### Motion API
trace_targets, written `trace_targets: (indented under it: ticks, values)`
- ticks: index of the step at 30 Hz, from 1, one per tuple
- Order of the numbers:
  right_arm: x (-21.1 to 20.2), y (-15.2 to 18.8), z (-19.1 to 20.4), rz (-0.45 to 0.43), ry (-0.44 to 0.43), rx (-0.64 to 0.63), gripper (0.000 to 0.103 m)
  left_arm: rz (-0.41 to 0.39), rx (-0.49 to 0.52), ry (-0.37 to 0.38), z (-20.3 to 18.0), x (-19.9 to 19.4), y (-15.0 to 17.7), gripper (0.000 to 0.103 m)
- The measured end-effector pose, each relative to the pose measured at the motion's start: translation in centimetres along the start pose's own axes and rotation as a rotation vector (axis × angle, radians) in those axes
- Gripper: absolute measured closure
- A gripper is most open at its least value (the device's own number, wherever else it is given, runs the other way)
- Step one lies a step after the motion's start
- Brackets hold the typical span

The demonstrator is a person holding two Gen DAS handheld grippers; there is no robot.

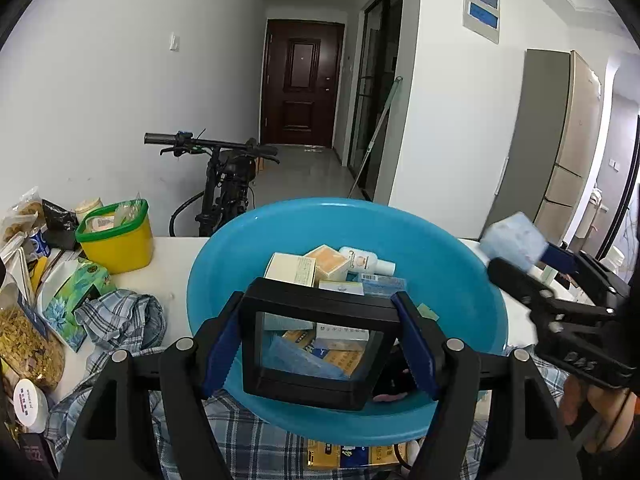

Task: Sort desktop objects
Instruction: 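Carry the black case with the left gripper while the right carries the wipes pack over the basin, then open the left gripper to drop the black case into the turquoise basin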

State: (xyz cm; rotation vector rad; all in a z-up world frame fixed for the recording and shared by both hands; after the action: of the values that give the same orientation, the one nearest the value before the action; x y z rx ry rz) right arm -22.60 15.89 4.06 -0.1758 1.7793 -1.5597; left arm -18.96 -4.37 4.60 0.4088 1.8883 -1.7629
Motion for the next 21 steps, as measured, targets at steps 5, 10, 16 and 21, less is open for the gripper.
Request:
trace_targets:
  ticks: [5,10,16,21]
  values:
    - [1.5,1.5,0.2,0.018,-0.016,-0.019,0.027,0.015,0.02,-0.023,-0.6,0.9,0.6,0.029]
    - [1.4,1.7,0.4,0.016,-0.026,-0.015,0.027,0.007,0.035,-0.019,-1.1,0.8,0.8,0.029]
    - [1.0,1.6,1.0,0.002,-0.033,-0.03,0.027,-0.032,0.023,-0.024,-0.8,0.1,0.7,0.029]
    - [0.9,1.8,1.3,0.004,-0.039,-0.036,0.027,-0.068,0.017,0.002,-0.8,-0.6,0.4,0.029]
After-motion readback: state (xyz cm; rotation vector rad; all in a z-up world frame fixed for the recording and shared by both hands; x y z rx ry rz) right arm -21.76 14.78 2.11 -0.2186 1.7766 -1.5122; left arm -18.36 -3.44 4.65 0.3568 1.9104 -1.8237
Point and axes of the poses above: each gripper's, at about its wrist camera, not at the fingertips, and x roughly the way its jaws point, z to its left, y to its underside, the point moved 1 cm from there along x, roughly the way its jaws point, and after that the axes turned 8 degrees about -y, right-handed, at the moved point
